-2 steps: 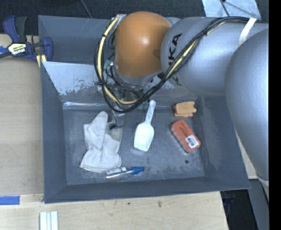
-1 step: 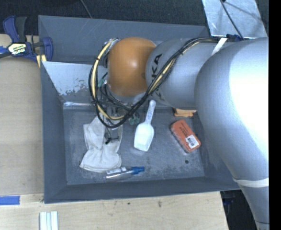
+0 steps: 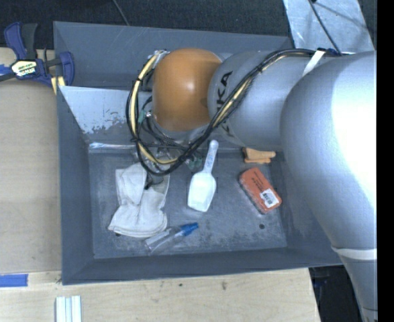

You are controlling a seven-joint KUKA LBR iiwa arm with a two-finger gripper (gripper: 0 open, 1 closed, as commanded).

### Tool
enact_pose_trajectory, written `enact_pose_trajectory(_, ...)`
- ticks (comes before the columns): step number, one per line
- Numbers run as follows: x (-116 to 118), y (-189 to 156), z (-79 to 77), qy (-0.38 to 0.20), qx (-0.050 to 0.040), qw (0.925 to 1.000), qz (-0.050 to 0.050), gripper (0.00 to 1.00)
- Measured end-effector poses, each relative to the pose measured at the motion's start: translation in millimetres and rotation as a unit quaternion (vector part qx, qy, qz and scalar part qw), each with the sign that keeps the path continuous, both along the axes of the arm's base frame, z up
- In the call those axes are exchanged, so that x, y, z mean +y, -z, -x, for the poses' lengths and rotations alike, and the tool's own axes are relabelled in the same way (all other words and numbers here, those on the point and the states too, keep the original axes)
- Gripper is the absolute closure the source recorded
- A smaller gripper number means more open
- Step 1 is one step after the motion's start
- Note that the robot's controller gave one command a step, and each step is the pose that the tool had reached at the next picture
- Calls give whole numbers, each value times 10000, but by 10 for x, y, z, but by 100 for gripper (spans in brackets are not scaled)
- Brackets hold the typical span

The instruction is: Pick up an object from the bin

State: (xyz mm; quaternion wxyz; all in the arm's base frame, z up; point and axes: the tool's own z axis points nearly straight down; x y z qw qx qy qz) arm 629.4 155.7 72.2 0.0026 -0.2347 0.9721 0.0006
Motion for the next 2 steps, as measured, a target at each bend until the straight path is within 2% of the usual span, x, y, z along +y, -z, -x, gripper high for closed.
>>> enact_pose_trajectory(1,0,0,0,5,2,10000,-1,100)
enact_pose_trajectory(2,-1,-237,-12,21,1,10000,-1,100)
